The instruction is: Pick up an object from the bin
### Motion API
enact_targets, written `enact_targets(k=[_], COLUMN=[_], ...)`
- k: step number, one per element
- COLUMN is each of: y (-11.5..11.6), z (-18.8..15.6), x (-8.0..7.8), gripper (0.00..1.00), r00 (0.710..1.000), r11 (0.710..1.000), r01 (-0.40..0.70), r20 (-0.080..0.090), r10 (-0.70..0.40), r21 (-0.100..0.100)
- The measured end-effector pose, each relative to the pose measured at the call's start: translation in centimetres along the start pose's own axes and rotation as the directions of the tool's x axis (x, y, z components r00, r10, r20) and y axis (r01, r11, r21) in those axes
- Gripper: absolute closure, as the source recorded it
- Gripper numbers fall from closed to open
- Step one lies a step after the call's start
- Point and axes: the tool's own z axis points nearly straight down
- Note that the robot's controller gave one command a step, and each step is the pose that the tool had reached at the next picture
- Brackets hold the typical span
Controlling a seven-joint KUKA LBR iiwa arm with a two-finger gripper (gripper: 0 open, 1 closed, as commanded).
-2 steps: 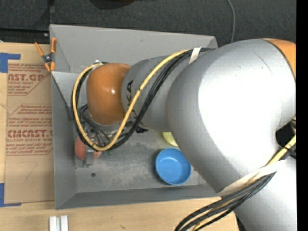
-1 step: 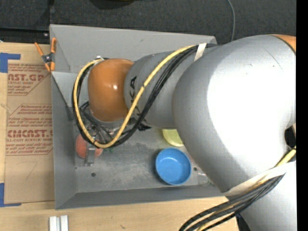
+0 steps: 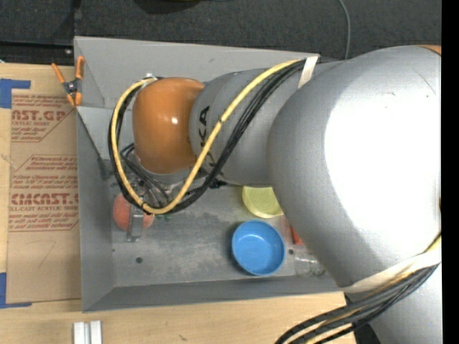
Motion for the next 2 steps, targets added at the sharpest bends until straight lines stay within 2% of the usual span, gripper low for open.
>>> enact_targets(k=[1, 2], y=[0.0, 0.0], z=[-1.9, -4.2], x=[-0.1, 0.0], gripper=[1.0, 1.0], r00=[1.0, 1.0], r11=[1.0, 1.0], r01=[0.0, 0.0], r20=[0.004, 0.0], r10=[0.0, 0.0], r21=[-0.002, 0.0])
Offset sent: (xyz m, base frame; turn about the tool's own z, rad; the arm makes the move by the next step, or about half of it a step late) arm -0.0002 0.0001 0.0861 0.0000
